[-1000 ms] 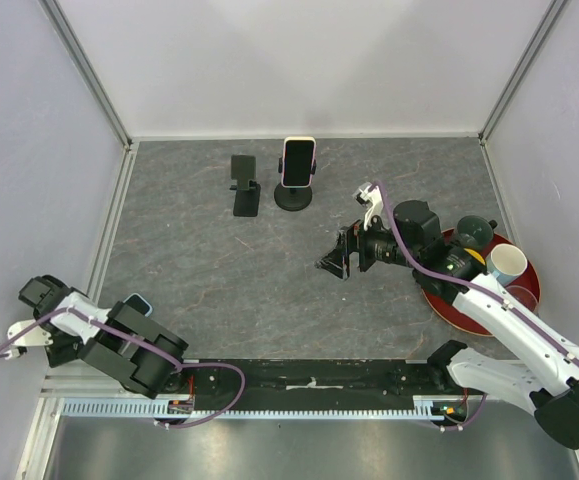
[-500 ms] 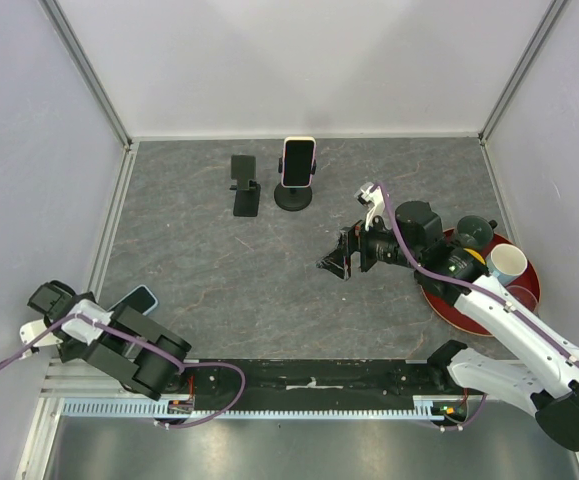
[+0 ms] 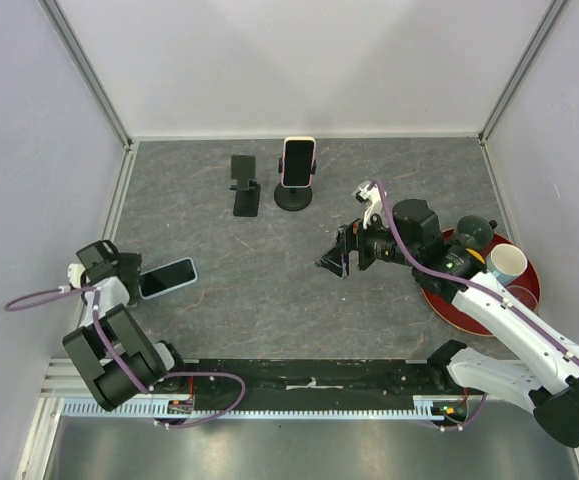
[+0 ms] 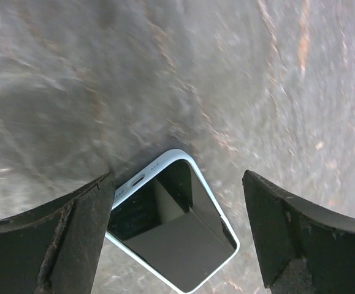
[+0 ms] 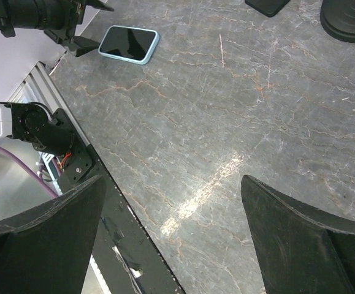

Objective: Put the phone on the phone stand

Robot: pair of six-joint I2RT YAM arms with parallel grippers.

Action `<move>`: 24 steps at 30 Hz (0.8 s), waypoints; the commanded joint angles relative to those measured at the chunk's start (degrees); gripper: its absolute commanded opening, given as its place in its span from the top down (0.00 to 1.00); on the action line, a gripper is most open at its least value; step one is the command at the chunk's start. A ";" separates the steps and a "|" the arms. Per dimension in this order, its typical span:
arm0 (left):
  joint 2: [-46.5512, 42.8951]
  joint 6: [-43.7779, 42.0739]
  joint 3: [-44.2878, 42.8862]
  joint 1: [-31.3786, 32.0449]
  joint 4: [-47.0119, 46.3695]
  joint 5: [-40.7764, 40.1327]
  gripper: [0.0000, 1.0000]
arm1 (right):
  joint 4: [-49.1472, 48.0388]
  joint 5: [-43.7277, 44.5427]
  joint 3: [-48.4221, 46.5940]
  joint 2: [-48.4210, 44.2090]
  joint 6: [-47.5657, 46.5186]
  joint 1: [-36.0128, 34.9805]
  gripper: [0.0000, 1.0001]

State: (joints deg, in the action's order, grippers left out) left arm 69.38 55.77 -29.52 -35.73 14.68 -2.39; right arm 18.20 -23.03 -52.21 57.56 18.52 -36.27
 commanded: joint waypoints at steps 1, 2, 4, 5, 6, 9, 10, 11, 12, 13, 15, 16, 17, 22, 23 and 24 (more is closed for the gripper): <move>2.42 3.47 2.89 3.38 -1.23 10.19 0.06 | -1.67 0.70 -2.73 0.10 0.99 -0.20 0.02; 2.42 2.51 3.15 4.16 -2.01 11.69 0.05 | -1.76 0.70 -2.64 0.10 1.07 -0.20 0.02; 1.46 1.45 3.50 6.09 -1.93 14.77 0.05 | -2.02 0.70 -2.46 0.18 1.51 -0.20 0.02; 0.76 1.45 4.89 6.80 -1.93 15.74 0.05 | -2.20 0.62 -2.29 0.27 1.69 -0.29 0.02; 0.06 1.80 5.87 7.33 -2.02 18.01 0.05 | -2.46 0.70 -2.20 0.27 1.95 -0.20 0.02; -3.28 4.52 10.43 8.13 -2.54 22.24 0.05 | -3.86 0.70 -1.67 0.88 2.57 -0.12 0.02; -5.38 4.79 11.75 9.08 -2.55 22.52 0.05 | -4.13 0.70 -1.50 1.15 3.01 -0.20 0.02; -6.44 5.05 12.02 9.88 -2.03 22.61 0.05 | -4.39 0.18 -1.50 1.67 3.18 -0.29 0.02; -7.67 5.31 12.46 11.10 -1.32 22.70 0.05 | -4.75 0.09 -1.50 1.85 3.27 -0.20 0.02; -8.82 6.36 12.82 14.34 -0.80 22.70 0.05 | -5.01 -0.17 -1.32 2.29 3.62 -0.12 0.02; -12.33 7.68 12.64 18.39 -0.26 23.39 0.05 | -5.71 -0.18 -1.23 2.64 4.06 -0.20 0.02; -13.30 7.78 11.86 23.20 -0.18 23.23 0.05 | -5.72 -0.18 -1.23 2.91 4.24 -0.20 0.02; -15.05 6.99 10.98 25.77 -0.17 22.88 0.05 | -5.89 -0.18 -1.23 3.00 4.24 -0.20 0.02; -15.51 -8.69 -0.25 35.19 8.58 17.35 0.05 | -5.80 0.61 -1.41 3.52 3.80 -0.20 0.02; -15.51 -11.44 -1.58 35.20 9.74 14.55 0.05 | -5.89 0.70 -1.41 3.61 3.71 -0.20 0.02; -15.25 -13.91 -4.12 35.20 10.63 12.96 0.04 | -5.72 0.96 -1.41 3.61 3.71 -0.20 0.02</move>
State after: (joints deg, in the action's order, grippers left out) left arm 54.85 55.29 -24.29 -1.56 19.35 17.32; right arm 15.29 -23.03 -52.42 61.01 21.74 -36.27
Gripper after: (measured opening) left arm 0.951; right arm 0.982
